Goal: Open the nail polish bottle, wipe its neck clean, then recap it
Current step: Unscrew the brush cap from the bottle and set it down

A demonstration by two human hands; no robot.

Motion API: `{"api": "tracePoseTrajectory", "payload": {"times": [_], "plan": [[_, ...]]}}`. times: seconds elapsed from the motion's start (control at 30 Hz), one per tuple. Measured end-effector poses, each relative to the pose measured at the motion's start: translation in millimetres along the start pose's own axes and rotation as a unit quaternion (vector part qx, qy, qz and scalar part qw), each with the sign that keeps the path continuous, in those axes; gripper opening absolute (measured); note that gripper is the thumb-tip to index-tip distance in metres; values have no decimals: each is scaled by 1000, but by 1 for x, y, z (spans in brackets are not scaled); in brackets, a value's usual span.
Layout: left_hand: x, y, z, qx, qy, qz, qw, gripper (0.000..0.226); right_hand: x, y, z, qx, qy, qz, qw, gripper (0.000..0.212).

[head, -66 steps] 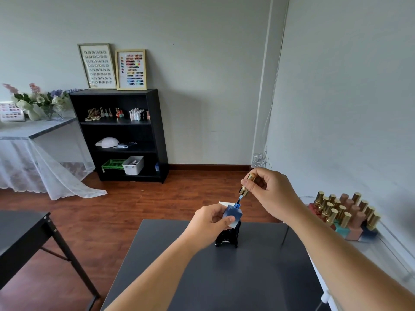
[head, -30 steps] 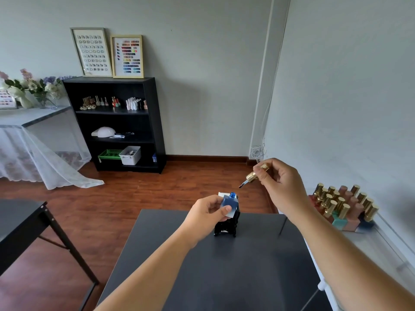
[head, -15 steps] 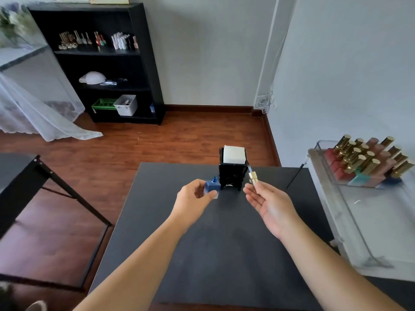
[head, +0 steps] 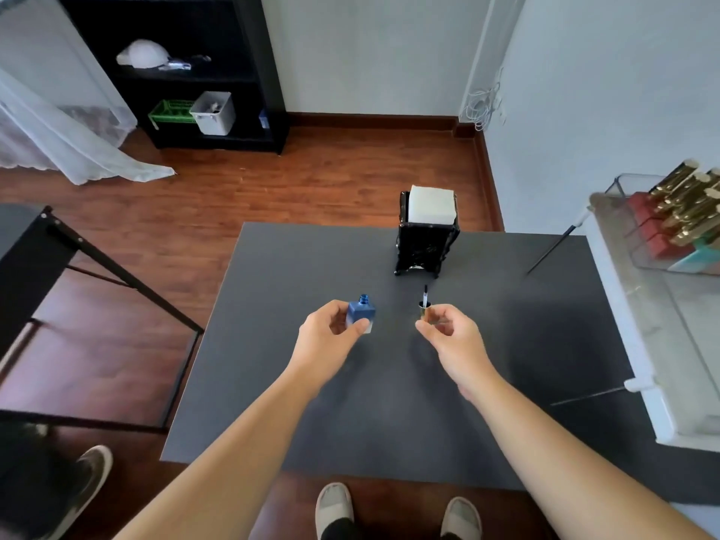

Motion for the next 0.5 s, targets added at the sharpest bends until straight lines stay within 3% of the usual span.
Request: {"api": "tracePoseTrajectory", "payload": {"times": [0.17,0.5], "plan": [[3,-16,1,25,6,20,999,6,-8,16,-5,73,9,41,996,17],[11,-21,-1,55,14,31,998,10,-10,16,-9,110,2,67,992,19]]}}
Point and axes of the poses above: each hand's wrist, its own x-axis away from the middle knuckle, its own z-axis out of the back of the hand, y = z × x, the point moved 2 cm from there along -x, towards the middle knuckle, and after that the axes turned 7 degrees about -y, right-handed, at the moved point
